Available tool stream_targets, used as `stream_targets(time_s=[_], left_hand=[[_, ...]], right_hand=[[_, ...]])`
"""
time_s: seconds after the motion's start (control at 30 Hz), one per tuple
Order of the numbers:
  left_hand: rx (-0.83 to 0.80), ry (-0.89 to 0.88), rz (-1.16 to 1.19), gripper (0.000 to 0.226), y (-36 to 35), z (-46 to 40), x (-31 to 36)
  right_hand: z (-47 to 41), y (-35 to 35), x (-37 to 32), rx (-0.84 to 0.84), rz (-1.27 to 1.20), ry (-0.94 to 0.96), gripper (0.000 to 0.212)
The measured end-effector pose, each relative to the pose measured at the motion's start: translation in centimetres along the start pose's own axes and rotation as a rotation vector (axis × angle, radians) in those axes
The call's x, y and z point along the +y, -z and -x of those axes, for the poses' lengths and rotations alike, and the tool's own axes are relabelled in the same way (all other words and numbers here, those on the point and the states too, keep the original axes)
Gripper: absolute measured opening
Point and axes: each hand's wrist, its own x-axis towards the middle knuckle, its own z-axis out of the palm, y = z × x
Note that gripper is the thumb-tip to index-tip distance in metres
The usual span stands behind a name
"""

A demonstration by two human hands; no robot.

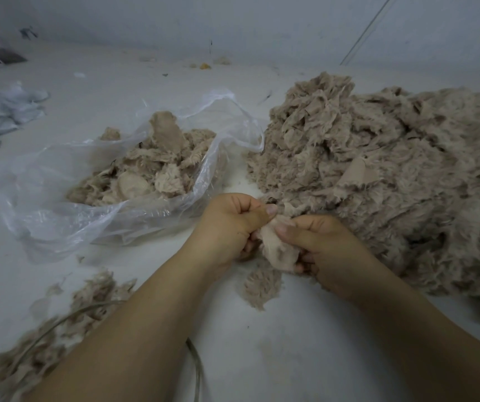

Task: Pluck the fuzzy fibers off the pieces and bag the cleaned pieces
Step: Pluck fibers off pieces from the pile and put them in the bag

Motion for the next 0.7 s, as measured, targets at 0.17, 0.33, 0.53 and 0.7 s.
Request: stream_targets(time_s=[0.17, 0.33, 0.53, 0.7], left_hand=[[0.218, -0.061, -0.005, 0.048, 0.48, -0.44, -0.08], [-0.107, 0.048, -0.226, 0.050, 0.66, 0.32, 0.50], [-0.226, 0.100, -0.177, 0.016, 0.67, 0.32, 0.27], [-0.218, 0.093, -0.160, 0.019, 0.66, 0.26, 0.17]], right_hand=[[-0.04, -0.20, -0.49, 0.083, -0.194, -0.067, 0.026], [0.01, -0.50, -0.72, 0.102, -0.238, -0.058, 0.033], [-0.23, -0.20, -0.65, 0.095, -0.221, -0.076, 0.051], [-0.08, -0.07, -0.26, 0.045, -0.128, -0.015, 0.034]])
